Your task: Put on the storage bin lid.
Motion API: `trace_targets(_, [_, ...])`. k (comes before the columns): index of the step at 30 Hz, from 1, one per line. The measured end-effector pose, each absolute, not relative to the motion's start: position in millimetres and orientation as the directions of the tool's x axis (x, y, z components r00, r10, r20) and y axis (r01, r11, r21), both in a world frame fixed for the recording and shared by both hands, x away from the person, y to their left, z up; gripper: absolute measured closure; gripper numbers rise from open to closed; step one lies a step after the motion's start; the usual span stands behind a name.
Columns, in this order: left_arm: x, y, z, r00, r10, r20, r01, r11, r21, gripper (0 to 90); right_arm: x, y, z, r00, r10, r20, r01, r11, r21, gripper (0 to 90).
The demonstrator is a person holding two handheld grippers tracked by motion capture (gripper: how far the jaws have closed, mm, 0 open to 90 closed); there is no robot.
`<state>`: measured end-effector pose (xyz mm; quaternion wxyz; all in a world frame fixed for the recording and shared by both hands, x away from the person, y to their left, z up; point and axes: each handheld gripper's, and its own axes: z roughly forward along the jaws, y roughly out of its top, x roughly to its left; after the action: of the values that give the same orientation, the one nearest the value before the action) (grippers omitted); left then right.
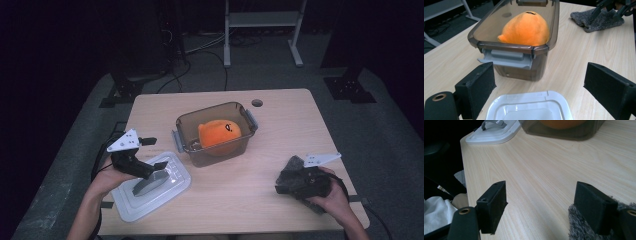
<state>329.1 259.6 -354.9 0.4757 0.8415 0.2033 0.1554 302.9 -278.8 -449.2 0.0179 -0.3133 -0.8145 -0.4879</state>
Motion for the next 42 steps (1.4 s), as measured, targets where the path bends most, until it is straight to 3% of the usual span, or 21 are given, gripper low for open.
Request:
trace_targets(32, [313, 290, -401, 0.838, 0.543, 0.051, 0.255, -0.473, 0.843, 9.8, 302, -275, -450, -0.804, 0.487, 0.342, 0.533, 0.334, 0.777, 24.9])
trace_targets(33, [313, 291, -403, 0.84, 0.54, 0.043, 0.259, -0.469, 0.844, 13.8, 302, -275, -450, -0.804, 0.487, 0.341, 0.533, 0.335, 0.777, 24.9])
trace_targets(42, [313, 297, -421, 0.829, 0.559, 0.027, 0.286, -0.465, 0.838, 14.1, 301, -276, -450, -0.803, 0.49, 0.339, 0.534, 0.339, 0.775, 24.9])
